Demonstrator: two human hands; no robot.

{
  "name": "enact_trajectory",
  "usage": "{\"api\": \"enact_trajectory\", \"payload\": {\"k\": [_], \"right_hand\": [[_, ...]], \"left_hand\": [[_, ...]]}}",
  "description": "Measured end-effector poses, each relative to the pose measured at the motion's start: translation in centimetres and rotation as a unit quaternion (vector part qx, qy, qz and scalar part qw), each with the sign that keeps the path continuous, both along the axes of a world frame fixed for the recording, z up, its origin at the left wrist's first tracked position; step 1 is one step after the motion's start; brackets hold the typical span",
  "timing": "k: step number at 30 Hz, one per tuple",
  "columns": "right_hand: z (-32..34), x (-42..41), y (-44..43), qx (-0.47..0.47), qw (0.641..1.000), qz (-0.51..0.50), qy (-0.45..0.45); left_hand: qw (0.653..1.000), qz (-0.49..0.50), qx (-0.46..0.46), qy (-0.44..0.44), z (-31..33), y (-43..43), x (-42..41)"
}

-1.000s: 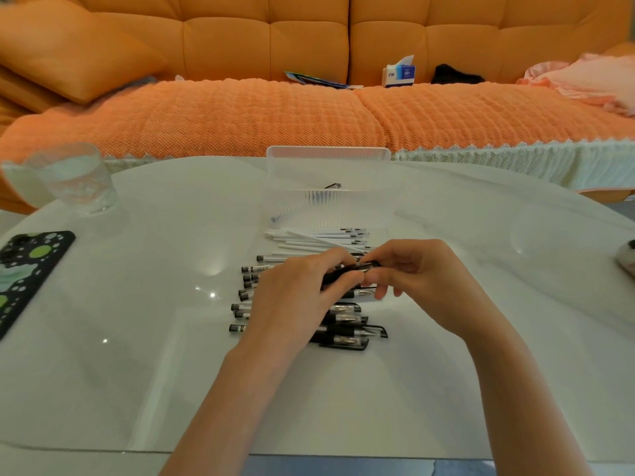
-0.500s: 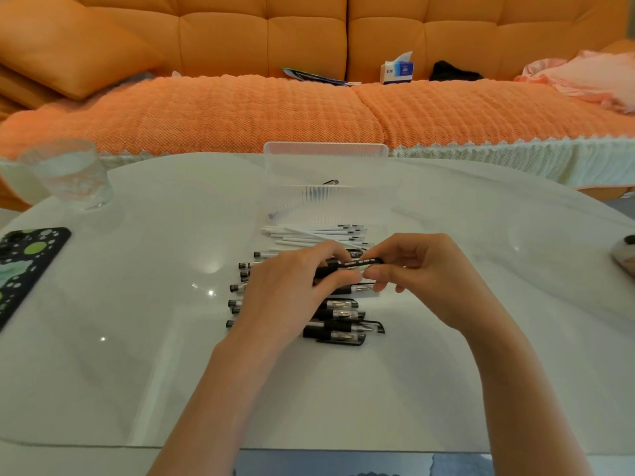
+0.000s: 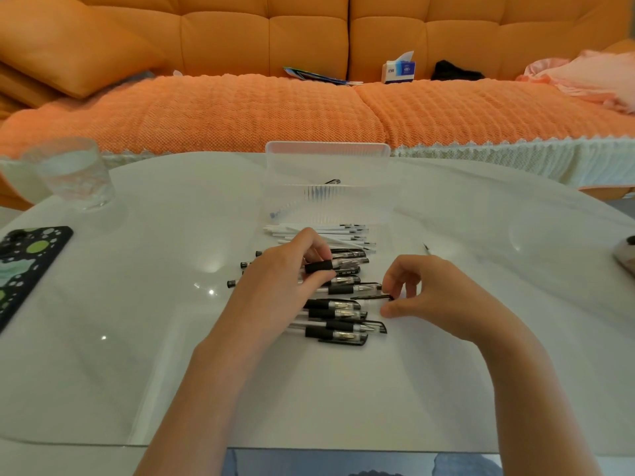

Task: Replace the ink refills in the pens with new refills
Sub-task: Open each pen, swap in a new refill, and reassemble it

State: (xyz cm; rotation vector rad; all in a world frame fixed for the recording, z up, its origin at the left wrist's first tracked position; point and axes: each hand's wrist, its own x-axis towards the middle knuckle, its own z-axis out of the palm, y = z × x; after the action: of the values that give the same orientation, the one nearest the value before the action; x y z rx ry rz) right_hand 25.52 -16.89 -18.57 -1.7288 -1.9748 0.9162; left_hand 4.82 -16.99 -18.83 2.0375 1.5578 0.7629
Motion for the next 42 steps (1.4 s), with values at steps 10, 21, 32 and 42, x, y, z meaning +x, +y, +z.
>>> {"api": "enact_trajectory", "payload": {"k": [10, 21, 32, 42], "right_hand": [[0.7, -1.3, 0.1, 0.080, 0.991, -0.004, 0.110], [0.9, -2.5, 0.0, 0.084, 0.986, 0.007, 0.143], [0.7, -2.2, 0.1, 0.108, 0.984, -0.028, 0.137], [0.8, -2.1, 0.1, 0.113, 0.985, -0.033, 0.127]], "left_hand": [[0.999, -0.019, 0.027, -0.010, -0.3, 0.1, 0.4], [0.998, -0.031, 0.062, -0.010, -0.2, 0.3, 0.2], [0.999, -0.017, 0.029, -0.009, 0.4, -0.1, 0.1], [1.000, -0.017, 0.013, 0.004, 0.2, 0.1, -0.1]]}}
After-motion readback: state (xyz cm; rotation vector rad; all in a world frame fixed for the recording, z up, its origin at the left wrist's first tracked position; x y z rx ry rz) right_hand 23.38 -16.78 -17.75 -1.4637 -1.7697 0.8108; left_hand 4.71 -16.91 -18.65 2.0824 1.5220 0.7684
